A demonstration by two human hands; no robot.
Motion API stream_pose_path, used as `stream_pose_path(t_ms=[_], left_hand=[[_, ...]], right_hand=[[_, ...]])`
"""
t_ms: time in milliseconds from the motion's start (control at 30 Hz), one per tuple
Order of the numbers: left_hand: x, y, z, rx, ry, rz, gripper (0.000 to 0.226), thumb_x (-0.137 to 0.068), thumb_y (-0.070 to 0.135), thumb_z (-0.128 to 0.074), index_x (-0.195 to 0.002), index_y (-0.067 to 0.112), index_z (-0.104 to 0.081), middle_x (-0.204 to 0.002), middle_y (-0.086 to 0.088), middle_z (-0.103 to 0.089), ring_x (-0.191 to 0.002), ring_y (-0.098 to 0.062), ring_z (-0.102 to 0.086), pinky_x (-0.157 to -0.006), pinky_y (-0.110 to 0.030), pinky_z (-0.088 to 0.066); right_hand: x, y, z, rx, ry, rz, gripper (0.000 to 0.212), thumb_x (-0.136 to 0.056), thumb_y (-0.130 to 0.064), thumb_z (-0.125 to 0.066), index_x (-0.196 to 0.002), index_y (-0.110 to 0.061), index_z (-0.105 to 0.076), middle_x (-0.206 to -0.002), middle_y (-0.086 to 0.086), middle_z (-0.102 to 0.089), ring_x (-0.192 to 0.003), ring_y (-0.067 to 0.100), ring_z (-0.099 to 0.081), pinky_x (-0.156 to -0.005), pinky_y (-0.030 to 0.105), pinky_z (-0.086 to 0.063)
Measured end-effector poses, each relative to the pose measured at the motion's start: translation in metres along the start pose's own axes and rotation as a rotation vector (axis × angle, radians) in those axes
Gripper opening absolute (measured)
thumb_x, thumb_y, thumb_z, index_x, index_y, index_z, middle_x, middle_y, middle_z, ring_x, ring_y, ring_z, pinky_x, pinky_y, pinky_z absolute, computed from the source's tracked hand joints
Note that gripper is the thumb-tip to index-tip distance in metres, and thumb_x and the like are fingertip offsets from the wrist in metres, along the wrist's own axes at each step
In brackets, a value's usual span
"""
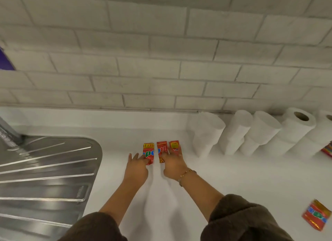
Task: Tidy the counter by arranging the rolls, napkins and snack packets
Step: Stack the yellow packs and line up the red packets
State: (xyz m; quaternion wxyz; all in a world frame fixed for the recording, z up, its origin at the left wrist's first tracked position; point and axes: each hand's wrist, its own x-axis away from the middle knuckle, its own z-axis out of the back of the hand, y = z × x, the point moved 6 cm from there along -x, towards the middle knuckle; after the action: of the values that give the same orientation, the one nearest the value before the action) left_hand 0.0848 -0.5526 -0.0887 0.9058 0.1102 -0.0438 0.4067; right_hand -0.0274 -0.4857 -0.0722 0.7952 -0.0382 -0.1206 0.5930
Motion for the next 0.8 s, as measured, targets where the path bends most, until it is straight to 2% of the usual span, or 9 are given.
stream_pose_path(t_ms=[167, 267, 333, 400, 467, 533, 567, 667, 800], left_hand=[[-0.002, 0.001, 0.001, -0.047, 0.036, -0.044, 0.055, -0.091, 0.015, -0.041, -0.144, 0.028, -0.031, -0.155, 0.001, -0.027, -0.146, -0.025, -0.014, -0.119, -0.044, 0.001], [0.01, 0.016, 0.009, 0.097, 0.17, -0.054, 0.055, -0.089, 0.011, -0.044, -0.142, 0.024, -0.037, -0.153, -0.002, -0.032, -0.145, -0.023, -0.018, -0.119, -0.043, -0.001], [0.02, 0.042, 0.013, 0.185, 0.223, -0.081, 0.051, -0.089, 0.012, -0.046, -0.139, 0.023, -0.041, -0.15, -0.003, -0.038, -0.143, -0.023, -0.024, -0.119, -0.039, -0.007], [0.031, 0.082, 0.008, 0.285, 0.196, -0.151, 0.045, -0.091, 0.014, -0.048, -0.135, 0.023, -0.048, -0.146, -0.001, -0.044, -0.139, -0.02, -0.032, -0.118, -0.033, -0.017], [0.044, 0.135, -0.001, 0.355, 0.129, -0.261, 0.04, -0.092, 0.015, -0.048, -0.131, 0.024, -0.052, -0.143, 0.002, -0.047, -0.135, -0.016, -0.036, -0.115, -0.027, -0.021], [0.057, 0.189, -0.01, 0.393, 0.072, -0.4, 0.039, -0.091, 0.013, -0.048, -0.127, 0.025, -0.057, -0.139, 0.003, -0.051, -0.131, -0.015, -0.041, -0.11, -0.022, -0.026], [0.064, 0.217, -0.014, 0.406, 0.042, -0.469, 0.04, -0.089, 0.01, -0.047, -0.124, 0.026, -0.059, -0.135, 0.003, -0.055, -0.127, -0.015, -0.044, -0.104, -0.018, -0.028], [0.083, 0.297, -0.026, 0.429, -0.053, -0.648, 0.041, -0.086, 0.005, -0.046, -0.116, 0.026, -0.065, -0.124, 0.005, -0.062, -0.115, -0.015, -0.052, -0.09, -0.011, -0.033], [0.094, 0.403, -0.05, 0.373, -0.148, -0.739, 0.042, -0.087, 0.007, -0.045, -0.122, 0.026, -0.061, -0.132, 0.003, -0.055, -0.12, -0.017, -0.051, -0.1, -0.023, -0.041]], right_hand=[[0.01, 0.008, 0.011, -0.072, 0.118, 0.007, 0.073, -0.079, -0.005, -0.055, -0.146, -0.015, -0.026, -0.155, 0.005, -0.025, -0.146, 0.023, -0.01, -0.114, 0.042, 0.015], [0.04, 0.022, 0.015, -0.197, 0.221, 0.05, 0.062, -0.082, -0.011, -0.053, -0.141, -0.018, -0.036, -0.15, 0.004, -0.036, -0.144, 0.018, -0.02, -0.114, 0.036, 0.014], [0.069, 0.041, 0.012, -0.228, 0.226, 0.03, 0.049, -0.087, -0.016, -0.049, -0.135, -0.019, -0.045, -0.141, 0.004, -0.049, -0.14, 0.018, -0.031, -0.116, 0.035, 0.009], [0.101, 0.069, 0.005, -0.229, 0.215, -0.032, 0.039, -0.09, -0.02, -0.046, -0.128, -0.02, -0.053, -0.13, 0.002, -0.059, -0.132, 0.017, -0.042, -0.118, 0.035, 0.002], [0.135, 0.103, 0.004, -0.251, 0.262, -0.106, 0.033, -0.089, -0.019, -0.047, -0.12, -0.022, -0.061, -0.115, 0.0, -0.067, -0.115, 0.016, -0.055, -0.118, 0.035, -0.01], [0.168, 0.14, 0.009, -0.259, 0.329, -0.185, 0.028, -0.087, -0.021, -0.049, -0.111, -0.025, -0.065, -0.1, -0.004, -0.071, -0.102, 0.014, -0.059, -0.11, 0.03, -0.022], [0.184, 0.161, 0.012, -0.263, 0.359, -0.223, 0.026, -0.087, -0.022, -0.05, -0.107, -0.025, -0.066, -0.096, -0.006, -0.071, -0.1, 0.014, -0.058, -0.104, 0.025, -0.023], [0.228, 0.224, 0.024, -0.278, 0.44, -0.342, 0.022, -0.086, -0.023, -0.054, -0.103, -0.023, -0.067, -0.095, -0.006, -0.072, -0.1, 0.014, -0.057, -0.093, 0.024, -0.023], [0.292, 0.319, 0.039, -0.262, 0.471, -0.483, 0.023, -0.084, -0.019, -0.056, -0.104, -0.021, -0.067, -0.106, -0.004, -0.068, -0.104, 0.019, -0.055, -0.09, 0.027, -0.025]])
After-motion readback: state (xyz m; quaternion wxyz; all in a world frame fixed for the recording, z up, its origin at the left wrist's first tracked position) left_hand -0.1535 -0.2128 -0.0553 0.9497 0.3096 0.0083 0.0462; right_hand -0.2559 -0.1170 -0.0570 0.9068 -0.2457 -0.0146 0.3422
